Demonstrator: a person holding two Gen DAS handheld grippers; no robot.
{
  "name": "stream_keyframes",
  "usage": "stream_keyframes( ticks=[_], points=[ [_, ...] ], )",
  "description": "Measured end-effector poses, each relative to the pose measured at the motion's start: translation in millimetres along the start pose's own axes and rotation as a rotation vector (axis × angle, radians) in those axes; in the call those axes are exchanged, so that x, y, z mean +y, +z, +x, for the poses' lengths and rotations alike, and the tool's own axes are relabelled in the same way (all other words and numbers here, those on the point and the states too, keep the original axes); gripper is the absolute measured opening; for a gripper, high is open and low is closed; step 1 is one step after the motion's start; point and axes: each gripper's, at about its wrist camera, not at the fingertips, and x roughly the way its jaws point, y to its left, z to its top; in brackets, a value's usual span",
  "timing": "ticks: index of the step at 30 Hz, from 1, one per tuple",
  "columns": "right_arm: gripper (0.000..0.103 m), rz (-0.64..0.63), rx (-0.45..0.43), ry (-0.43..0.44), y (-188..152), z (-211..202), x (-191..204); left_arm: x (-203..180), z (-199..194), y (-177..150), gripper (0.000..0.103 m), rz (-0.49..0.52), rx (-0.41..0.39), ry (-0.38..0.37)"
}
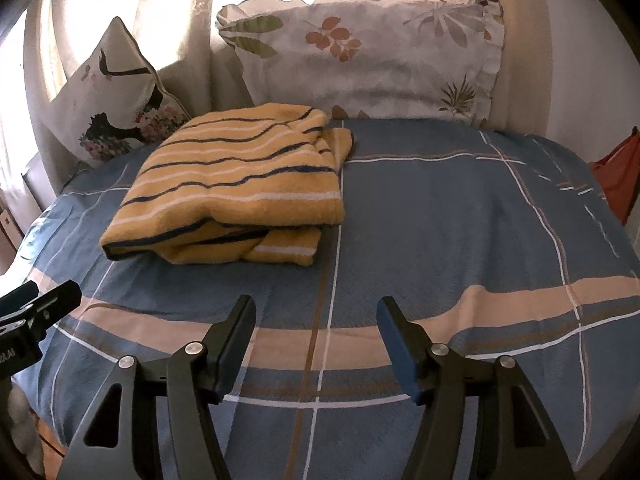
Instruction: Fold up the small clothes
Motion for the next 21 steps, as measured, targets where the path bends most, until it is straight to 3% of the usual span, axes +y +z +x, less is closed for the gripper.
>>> stream_keyframes(
  ticks=[21],
  points=[
    [0.068, -0.034, 0.025, 0.004, 7.9, 16.2, 12.1, 11.1, 21.0, 3.5, 0.103, -0.026, 0.065, -0.036]
  ],
)
